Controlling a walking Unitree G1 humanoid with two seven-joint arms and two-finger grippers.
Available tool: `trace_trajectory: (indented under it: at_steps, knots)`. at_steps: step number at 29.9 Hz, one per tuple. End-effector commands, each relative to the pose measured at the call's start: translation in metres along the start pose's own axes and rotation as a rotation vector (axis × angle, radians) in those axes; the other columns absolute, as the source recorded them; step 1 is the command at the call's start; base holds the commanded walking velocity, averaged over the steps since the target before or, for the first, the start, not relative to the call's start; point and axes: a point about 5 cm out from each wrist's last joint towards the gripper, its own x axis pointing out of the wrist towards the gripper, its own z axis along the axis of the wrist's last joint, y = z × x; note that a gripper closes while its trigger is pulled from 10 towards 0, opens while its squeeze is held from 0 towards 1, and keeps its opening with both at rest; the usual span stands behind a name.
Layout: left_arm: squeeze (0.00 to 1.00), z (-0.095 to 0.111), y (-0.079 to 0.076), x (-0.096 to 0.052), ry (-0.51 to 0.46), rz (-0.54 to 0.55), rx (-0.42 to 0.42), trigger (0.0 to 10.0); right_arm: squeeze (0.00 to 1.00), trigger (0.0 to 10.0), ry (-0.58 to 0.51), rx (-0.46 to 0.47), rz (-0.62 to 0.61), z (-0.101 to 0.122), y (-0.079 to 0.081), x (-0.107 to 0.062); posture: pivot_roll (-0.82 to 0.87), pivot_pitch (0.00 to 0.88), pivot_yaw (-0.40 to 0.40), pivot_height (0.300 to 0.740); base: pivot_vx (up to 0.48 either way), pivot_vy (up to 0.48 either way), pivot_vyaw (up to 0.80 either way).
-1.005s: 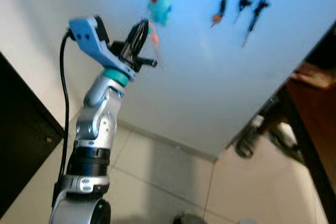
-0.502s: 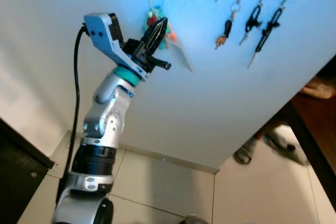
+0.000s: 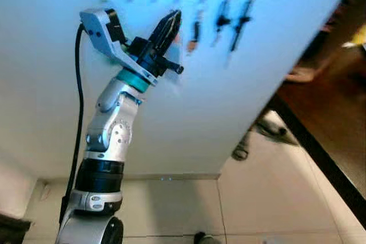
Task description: Hang keys on a hook
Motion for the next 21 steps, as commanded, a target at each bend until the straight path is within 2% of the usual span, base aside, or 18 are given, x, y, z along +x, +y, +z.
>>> trace_trajectory:
  at_steps: [1,9,14,16,19,21]
  knots:
    - [0.00,-0.001,-0.005,0.004,-0.007,-0.017,-0.007,10.0,0.00,10.0,0.018,0.022,-0.009,-0.006,-0.002,-0.001,-0.11,0.058,0.077,0.740,0.000,0.000,-0.76]
    - [0.00,-0.001,-0.003,0.005,-0.012,0.018,0.001,10.0,0.00,10.0,0.011,0.028,-0.011,-0.006,-0.001,-0.001,-0.11,0.064,0.080,0.740,0.000,0.000,-0.10]
    - [0.00,0.001,0.007,0.005,-0.012,0.107,0.036,10.0,0.00,10.0,0.013,0.030,-0.009,-0.007,0.000,-0.001,-0.11,0.067,0.086,0.740,0.000,0.000,0.00]
    - [0.00,0.001,0.007,0.005,-0.012,0.107,0.036,10.0,0.00,10.0,0.013,0.030,-0.009,-0.007,0.000,-0.001,-0.11,0.067,0.086,0.740,0.000,0.000,0.00]
    - [0.00,0.007,0.025,-0.004,-0.024,0.216,0.068,10.0,0.00,10.0,0.016,0.035,-0.010,-0.009,0.000,-0.002,-0.12,0.072,0.092,0.740,0.000,0.000,0.00]
    - [0.00,0.014,0.024,-0.010,-0.050,0.155,0.024,10.0,0.00,10.0,0.017,0.038,-0.009,-0.010,0.000,-0.002,-0.12,0.073,0.091,0.740,0.000,0.000,0.00]
